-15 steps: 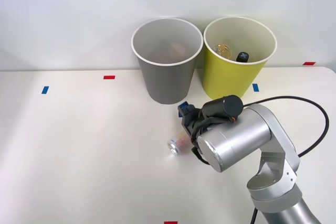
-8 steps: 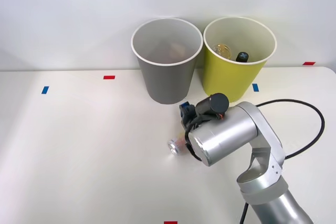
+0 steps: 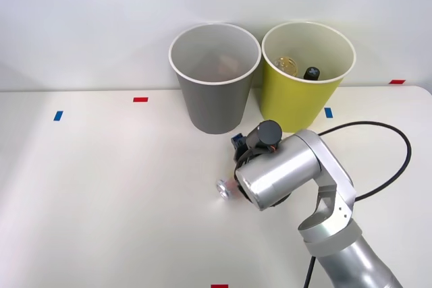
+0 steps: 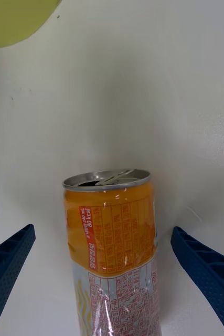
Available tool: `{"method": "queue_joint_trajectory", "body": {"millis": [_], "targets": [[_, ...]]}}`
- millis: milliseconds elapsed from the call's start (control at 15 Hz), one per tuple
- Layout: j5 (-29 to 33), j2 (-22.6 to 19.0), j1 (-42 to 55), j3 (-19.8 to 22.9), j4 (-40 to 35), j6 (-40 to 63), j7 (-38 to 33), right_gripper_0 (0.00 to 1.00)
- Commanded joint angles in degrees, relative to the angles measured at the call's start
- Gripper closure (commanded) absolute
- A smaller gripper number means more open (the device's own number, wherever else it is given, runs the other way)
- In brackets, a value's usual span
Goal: Put cans in the gray bin, plastic bottles in the light green bin
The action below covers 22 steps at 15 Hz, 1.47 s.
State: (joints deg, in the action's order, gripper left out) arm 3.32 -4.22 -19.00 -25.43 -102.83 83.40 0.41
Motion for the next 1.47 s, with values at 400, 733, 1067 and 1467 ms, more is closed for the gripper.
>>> {"method": "queue_joint_trajectory", "body": {"millis": [400, 733, 1067, 1467], "targets": [[6.61, 0.79, 1.69, -3.31, 0.09, 0.01, 4.42, 0.97], [12.14, 3.43, 2.39, -3.93, -0.44, -0.34, 21.82, 0.98], [14.17, 4.3, 2.48, -3.93, -8.7, -0.87, 42.92, 0.98], [14.78, 1.4, 3.97, -4.19, -18.54, -3.42, 67.0, 0.98]]}}
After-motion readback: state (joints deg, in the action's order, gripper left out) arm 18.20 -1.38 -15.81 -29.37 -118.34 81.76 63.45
